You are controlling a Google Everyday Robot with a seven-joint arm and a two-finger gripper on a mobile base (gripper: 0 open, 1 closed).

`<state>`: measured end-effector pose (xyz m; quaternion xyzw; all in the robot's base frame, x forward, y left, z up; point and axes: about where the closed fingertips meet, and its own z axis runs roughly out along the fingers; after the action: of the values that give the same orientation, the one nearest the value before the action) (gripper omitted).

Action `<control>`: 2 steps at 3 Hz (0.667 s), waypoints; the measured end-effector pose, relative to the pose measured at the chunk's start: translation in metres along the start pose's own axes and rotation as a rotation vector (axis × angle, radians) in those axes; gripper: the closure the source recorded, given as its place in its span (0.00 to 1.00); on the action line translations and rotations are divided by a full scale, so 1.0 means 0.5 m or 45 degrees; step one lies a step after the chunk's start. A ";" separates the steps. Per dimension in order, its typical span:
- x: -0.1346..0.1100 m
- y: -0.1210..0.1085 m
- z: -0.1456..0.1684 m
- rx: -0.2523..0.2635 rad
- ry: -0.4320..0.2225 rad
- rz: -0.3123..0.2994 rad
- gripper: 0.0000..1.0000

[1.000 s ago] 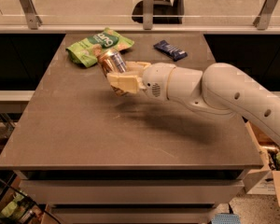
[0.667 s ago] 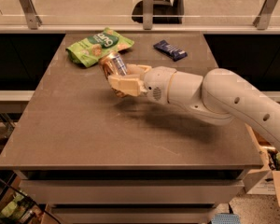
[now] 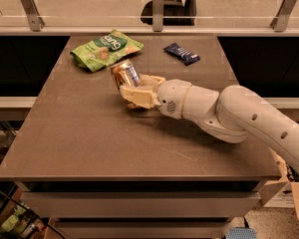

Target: Place orange can upright

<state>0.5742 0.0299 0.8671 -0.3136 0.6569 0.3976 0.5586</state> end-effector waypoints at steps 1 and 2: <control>0.016 -0.006 -0.007 0.005 -0.028 0.018 1.00; 0.011 -0.005 -0.007 0.005 -0.028 0.018 1.00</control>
Offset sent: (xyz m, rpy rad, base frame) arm -0.0005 -0.0239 -0.0339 0.0798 0.0192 -0.0525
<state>0.5739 0.0258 0.8614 -0.3035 0.6536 0.4037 0.5636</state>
